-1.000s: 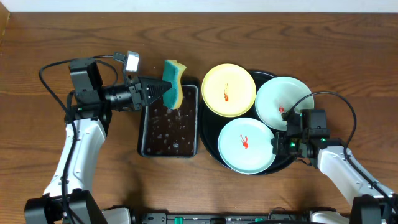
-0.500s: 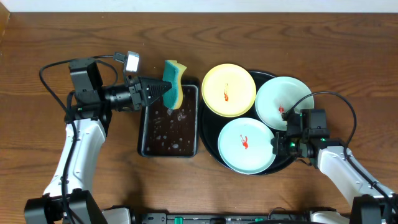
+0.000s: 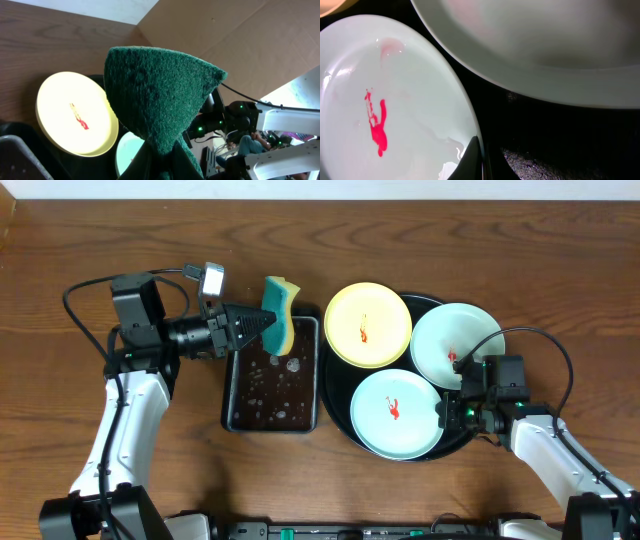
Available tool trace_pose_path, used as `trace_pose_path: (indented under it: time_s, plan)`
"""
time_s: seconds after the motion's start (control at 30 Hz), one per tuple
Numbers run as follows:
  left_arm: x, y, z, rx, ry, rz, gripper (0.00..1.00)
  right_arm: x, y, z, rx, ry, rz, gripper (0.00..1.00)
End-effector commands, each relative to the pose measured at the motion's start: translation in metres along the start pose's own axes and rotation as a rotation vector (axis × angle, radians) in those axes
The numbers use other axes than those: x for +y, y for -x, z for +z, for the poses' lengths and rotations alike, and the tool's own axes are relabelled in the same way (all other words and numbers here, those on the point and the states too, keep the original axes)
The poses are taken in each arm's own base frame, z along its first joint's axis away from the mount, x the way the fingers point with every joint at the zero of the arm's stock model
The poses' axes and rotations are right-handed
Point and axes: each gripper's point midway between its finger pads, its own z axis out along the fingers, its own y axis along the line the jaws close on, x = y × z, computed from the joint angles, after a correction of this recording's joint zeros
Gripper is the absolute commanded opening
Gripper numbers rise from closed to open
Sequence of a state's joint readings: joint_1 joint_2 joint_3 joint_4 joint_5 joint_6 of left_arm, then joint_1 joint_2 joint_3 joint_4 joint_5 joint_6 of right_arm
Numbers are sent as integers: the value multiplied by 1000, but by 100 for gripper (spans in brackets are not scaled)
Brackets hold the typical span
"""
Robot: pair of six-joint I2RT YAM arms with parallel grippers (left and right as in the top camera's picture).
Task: Clean dirty plates on tray and stack at the side
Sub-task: 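Lift the sponge with the left gripper above the basin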
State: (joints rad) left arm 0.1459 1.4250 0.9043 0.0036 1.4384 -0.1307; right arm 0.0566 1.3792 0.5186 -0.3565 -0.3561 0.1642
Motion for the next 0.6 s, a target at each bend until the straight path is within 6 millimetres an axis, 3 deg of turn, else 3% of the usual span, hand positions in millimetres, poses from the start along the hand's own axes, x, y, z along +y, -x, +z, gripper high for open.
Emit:
trace_pose_path:
  time_s: [0.0, 0.13, 0.23, 0.43, 0.57]
  plan:
    - [-7, -1, -2, 2, -30, 7, 7, -1, -2, 2, 4, -11, -4, 1]
    - [1, 0, -2, -5, 12, 1, 7, -1, -2, 2, 3, -10, -4, 1]
    - [26, -3, -1, -14, 158, -55, 8, -1, -2, 2, 3, -10, -4, 1]
    - [104, -45, -12, 74, 715, -181, 7, -1, -2, 2, 3, -10, -5, 1]
    - [127, -67, -24, 172, 1050, -111, 8, -1, -2, 2, 2, -10, -5, 1]
